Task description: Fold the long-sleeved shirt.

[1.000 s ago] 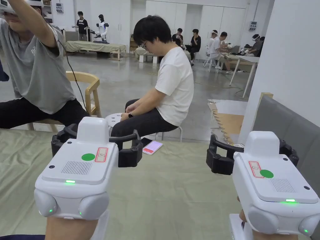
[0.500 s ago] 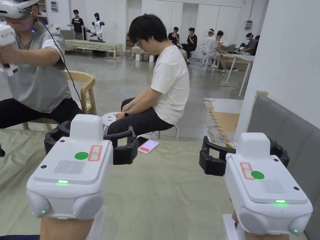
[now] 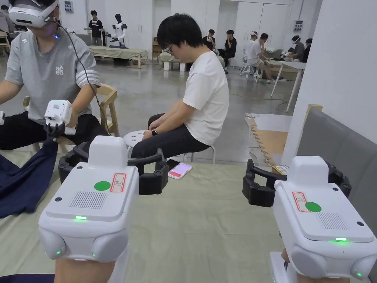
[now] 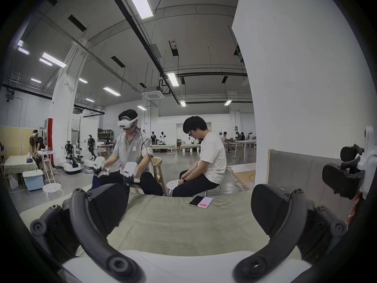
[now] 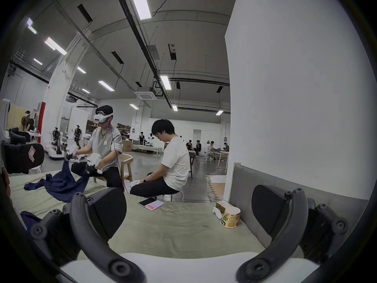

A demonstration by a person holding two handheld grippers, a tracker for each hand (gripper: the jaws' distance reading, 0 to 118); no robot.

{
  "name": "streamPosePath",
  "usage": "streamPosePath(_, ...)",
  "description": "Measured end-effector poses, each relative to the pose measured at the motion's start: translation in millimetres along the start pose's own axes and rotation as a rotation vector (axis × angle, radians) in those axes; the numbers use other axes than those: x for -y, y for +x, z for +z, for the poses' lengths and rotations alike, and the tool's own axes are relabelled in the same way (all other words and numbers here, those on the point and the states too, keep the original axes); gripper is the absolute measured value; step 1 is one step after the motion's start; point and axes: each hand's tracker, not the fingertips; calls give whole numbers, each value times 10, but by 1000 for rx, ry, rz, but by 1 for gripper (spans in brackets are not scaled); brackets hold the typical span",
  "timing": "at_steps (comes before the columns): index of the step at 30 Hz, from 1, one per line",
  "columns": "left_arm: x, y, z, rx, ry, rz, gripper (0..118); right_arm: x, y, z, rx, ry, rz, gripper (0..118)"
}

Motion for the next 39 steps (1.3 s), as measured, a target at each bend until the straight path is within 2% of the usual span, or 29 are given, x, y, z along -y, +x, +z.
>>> streamPosePath(8,1,14,27,5,17,-14,111,-30,-7,20,0,16,14,118)
streamPosePath(14,42,16,-8,19,-13,26,111,-4,17,14,-2,2,-6,118)
streamPosePath(27,60,30,22,15,18,9,111,55,25,36,19,10,25,118)
streamPosePath(39,74,65,40,9,13,-1,111,54,25,49,-5,3,25,118)
